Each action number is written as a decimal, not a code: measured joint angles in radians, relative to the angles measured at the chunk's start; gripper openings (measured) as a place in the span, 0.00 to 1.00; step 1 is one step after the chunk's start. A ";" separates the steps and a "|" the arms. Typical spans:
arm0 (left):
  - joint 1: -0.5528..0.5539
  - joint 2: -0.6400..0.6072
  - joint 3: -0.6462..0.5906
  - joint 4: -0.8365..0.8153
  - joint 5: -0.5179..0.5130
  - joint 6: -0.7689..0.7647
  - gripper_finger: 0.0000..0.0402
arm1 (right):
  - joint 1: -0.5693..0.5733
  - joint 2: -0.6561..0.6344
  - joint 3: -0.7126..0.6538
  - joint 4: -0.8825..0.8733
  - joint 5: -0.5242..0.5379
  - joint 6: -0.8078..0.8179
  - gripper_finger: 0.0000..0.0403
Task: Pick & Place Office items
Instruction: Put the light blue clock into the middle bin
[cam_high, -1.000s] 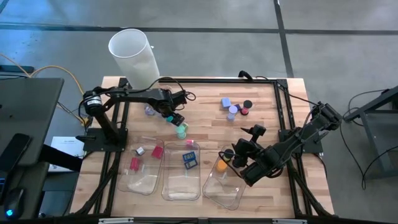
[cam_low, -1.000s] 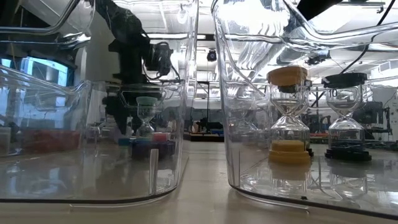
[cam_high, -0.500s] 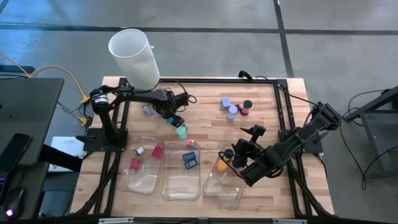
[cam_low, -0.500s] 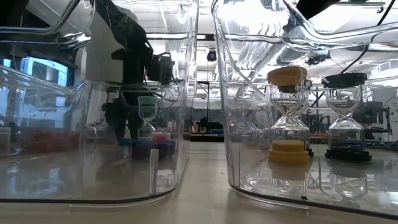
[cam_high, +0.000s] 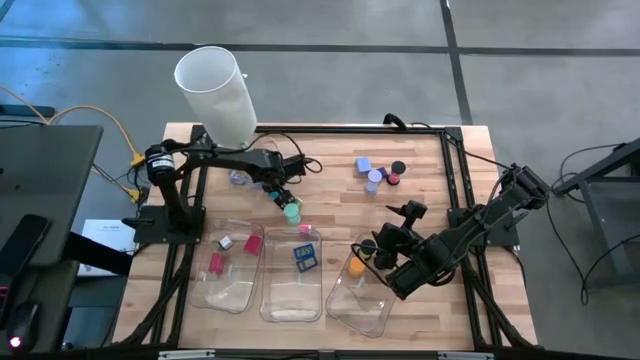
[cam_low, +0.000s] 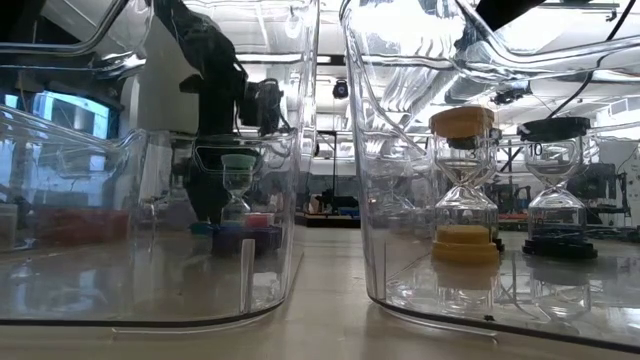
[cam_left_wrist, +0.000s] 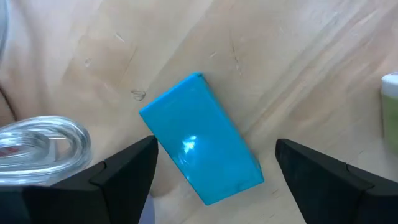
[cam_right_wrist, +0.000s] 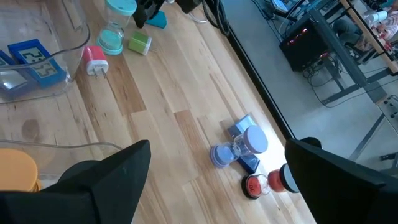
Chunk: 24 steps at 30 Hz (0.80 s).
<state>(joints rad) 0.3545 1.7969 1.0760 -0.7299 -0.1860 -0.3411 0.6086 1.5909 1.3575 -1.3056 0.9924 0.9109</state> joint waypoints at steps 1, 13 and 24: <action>-0.005 0.000 0.000 0.001 -0.005 0.001 0.82 | 0.000 0.000 0.000 0.000 0.000 -0.003 0.90; 0.017 0.001 0.000 0.007 0.069 -0.054 0.68 | 0.000 0.000 0.000 0.004 0.000 -0.003 0.90; 0.012 -0.004 0.001 0.014 0.061 -0.021 0.36 | 0.000 0.000 0.000 0.017 -0.001 -0.025 0.90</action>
<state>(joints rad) 0.3660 1.7932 1.0767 -0.7158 -0.1255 -0.3622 0.6086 1.5909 1.3575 -1.2888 0.9916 0.8856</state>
